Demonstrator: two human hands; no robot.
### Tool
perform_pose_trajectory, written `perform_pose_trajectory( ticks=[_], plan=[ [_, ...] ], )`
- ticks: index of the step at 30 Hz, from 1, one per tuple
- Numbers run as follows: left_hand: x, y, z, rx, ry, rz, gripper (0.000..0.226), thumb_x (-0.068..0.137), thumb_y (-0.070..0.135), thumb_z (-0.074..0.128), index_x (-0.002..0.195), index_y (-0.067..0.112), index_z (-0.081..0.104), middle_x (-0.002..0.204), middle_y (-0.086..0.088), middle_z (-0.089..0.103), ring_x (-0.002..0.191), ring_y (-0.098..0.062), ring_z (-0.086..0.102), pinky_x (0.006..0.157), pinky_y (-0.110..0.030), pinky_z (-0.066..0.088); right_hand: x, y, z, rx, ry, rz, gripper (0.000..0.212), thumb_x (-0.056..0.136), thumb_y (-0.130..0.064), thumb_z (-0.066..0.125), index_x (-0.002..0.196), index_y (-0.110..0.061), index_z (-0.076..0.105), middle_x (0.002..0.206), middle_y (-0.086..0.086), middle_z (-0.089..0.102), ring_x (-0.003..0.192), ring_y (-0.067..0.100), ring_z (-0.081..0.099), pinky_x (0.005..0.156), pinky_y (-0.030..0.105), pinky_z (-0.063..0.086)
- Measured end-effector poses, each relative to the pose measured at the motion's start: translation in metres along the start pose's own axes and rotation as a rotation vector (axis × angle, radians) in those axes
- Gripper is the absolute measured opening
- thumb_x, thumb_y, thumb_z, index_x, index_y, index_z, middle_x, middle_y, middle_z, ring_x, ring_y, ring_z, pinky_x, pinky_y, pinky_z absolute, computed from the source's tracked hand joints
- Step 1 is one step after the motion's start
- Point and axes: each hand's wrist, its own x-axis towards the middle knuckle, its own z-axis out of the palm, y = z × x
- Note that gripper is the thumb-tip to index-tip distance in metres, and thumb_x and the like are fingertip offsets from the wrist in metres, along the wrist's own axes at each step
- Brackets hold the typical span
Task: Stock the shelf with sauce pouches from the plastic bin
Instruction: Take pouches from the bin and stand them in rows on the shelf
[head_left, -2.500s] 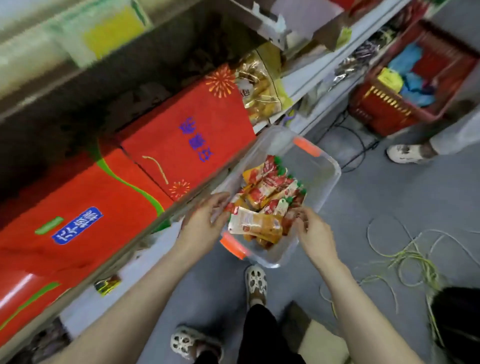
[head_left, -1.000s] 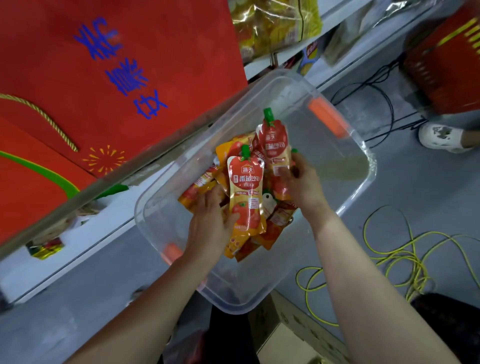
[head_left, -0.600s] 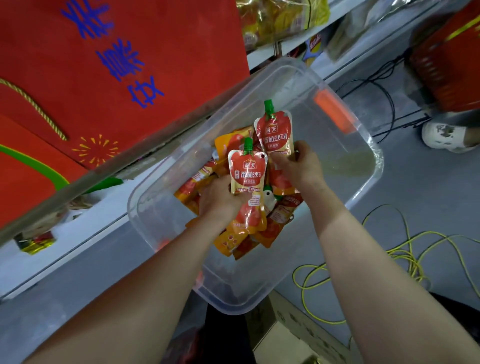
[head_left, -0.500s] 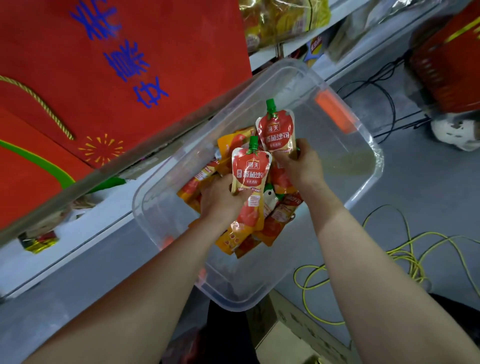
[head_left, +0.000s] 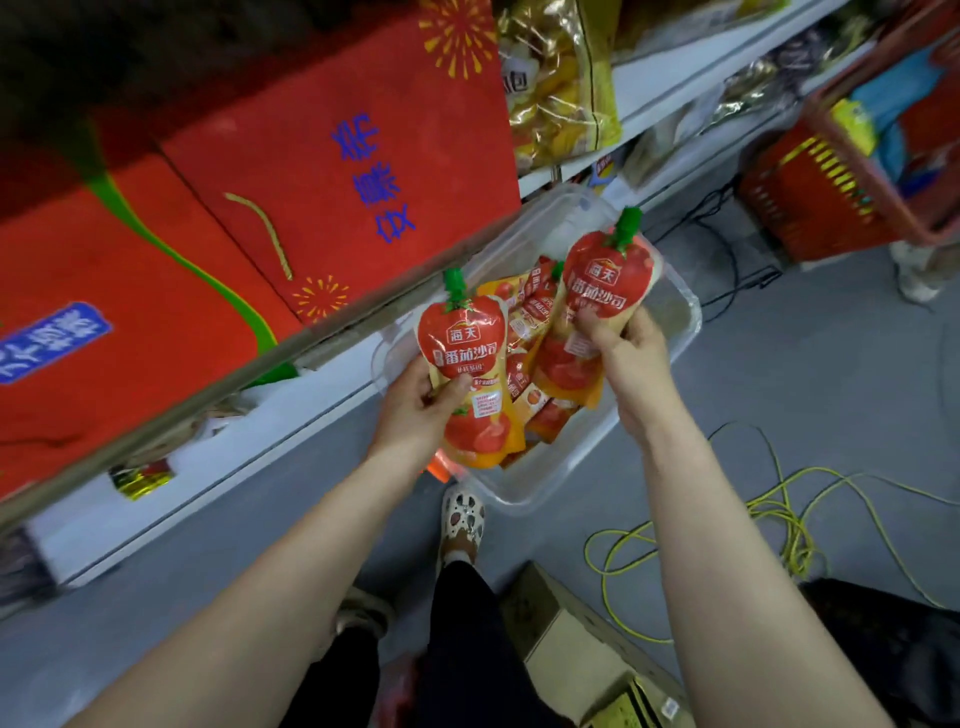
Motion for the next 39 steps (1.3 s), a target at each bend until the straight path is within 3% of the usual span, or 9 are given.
perform_pose_trajectory(
  ticks=[5,10,12,15,19,26,31,35,39],
  plan=[
    [-0.068,0.031,-0.072,0.037,0.067,0.125,0.025,0.079,0.042,0.066,0.103,0.035,0.062,0.115,-0.002,0.069,0.108,-0.021,0.064,0.096,-0.049,0.05,-0.084,-0.04,0.042,0.013,-0.109,-0.09,0.015,0.088,-0.031,0.071,0.102,-0.024,0.069,0.103,0.0,0.076,0.097,0.018,0.072,0.088,0.039,0.058],
    [-0.136,0.058,-0.156,0.041,0.149,0.269,0.039,0.078,0.038,0.063,0.104,0.008,0.064,0.101,-0.013,0.073,0.098,-0.027,0.069,0.09,-0.053,0.052,-0.162,-0.07,0.101,-0.019,-0.199,-0.207,0.021,0.086,-0.03,0.072,0.104,-0.02,0.067,0.104,0.003,0.075,0.096,0.017,0.071,0.091,0.048,0.056],
    [-0.16,0.068,-0.189,0.039,0.179,0.323,0.046,0.08,0.039,0.066,0.104,0.0,0.059,0.098,-0.021,0.071,0.093,-0.026,0.069,0.088,-0.054,0.053,-0.188,-0.084,0.125,-0.012,-0.261,-0.257,0.016,0.088,-0.024,0.071,0.104,-0.02,0.068,0.104,0.003,0.075,0.095,0.017,0.07,0.09,0.045,0.057],
    [-0.198,0.086,-0.241,-0.012,0.22,0.404,0.022,0.091,0.018,0.064,0.11,0.006,0.062,0.1,-0.009,0.074,0.094,-0.017,0.07,0.086,-0.041,0.056,-0.227,-0.114,0.16,-0.004,-0.363,-0.363,0.014,0.09,-0.016,0.069,0.102,-0.023,0.07,0.103,0.001,0.076,0.097,0.017,0.07,0.088,0.04,0.057],
    [-0.247,0.111,-0.306,-0.051,0.319,0.555,0.02,0.092,0.012,0.062,0.112,0.01,0.064,0.101,-0.002,0.074,0.092,-0.011,0.071,0.079,-0.024,0.056,-0.276,-0.165,0.205,-0.01,-0.459,-0.51,0.008,0.089,-0.017,0.07,0.093,-0.023,0.073,0.094,0.001,0.077,0.087,0.017,0.071,0.082,0.041,0.057],
    [-0.303,0.142,-0.398,-0.227,0.502,0.678,0.014,0.091,0.013,0.063,0.103,0.015,0.067,0.096,-0.005,0.076,0.087,-0.016,0.072,0.079,-0.029,0.058,-0.336,-0.256,0.286,0.008,-0.681,-0.65,0.01,0.095,-0.018,0.06,0.101,-0.016,0.068,0.091,-0.001,0.076,0.083,0.014,0.072,0.073,0.031,0.058],
    [-0.312,0.166,-0.458,-0.286,0.638,0.759,0.019,0.09,0.014,0.063,0.109,0.011,0.066,0.098,-0.005,0.075,0.091,-0.018,0.072,0.08,-0.032,0.056,-0.36,-0.326,0.347,-0.044,-0.768,-0.839,0.012,0.091,-0.013,0.066,0.103,-0.015,0.069,0.092,-0.002,0.076,0.086,0.011,0.071,0.071,0.023,0.054],
    [-0.303,0.189,-0.495,-0.314,0.725,0.814,0.021,0.091,0.013,0.063,0.111,0.014,0.065,0.098,-0.001,0.075,0.091,-0.014,0.071,0.077,-0.028,0.056,-0.355,-0.375,0.401,-0.063,-0.801,-0.907,0.011,0.089,-0.005,0.067,0.097,-0.012,0.066,0.07,-0.014,0.072,0.062,-0.007,0.064,0.054,0.007,0.044],
    [-0.281,0.212,-0.518,-0.335,0.781,0.825,0.023,0.091,0.012,0.063,0.113,0.012,0.063,0.099,0.0,0.075,0.092,-0.011,0.071,0.078,-0.025,0.056,-0.324,-0.411,0.462,-0.135,-0.84,-0.866,0.013,0.088,-0.005,0.069,0.1,-0.008,0.065,0.084,-0.001,0.07,0.065,-0.001,0.068,0.055,0.015,0.05]
  ],
)
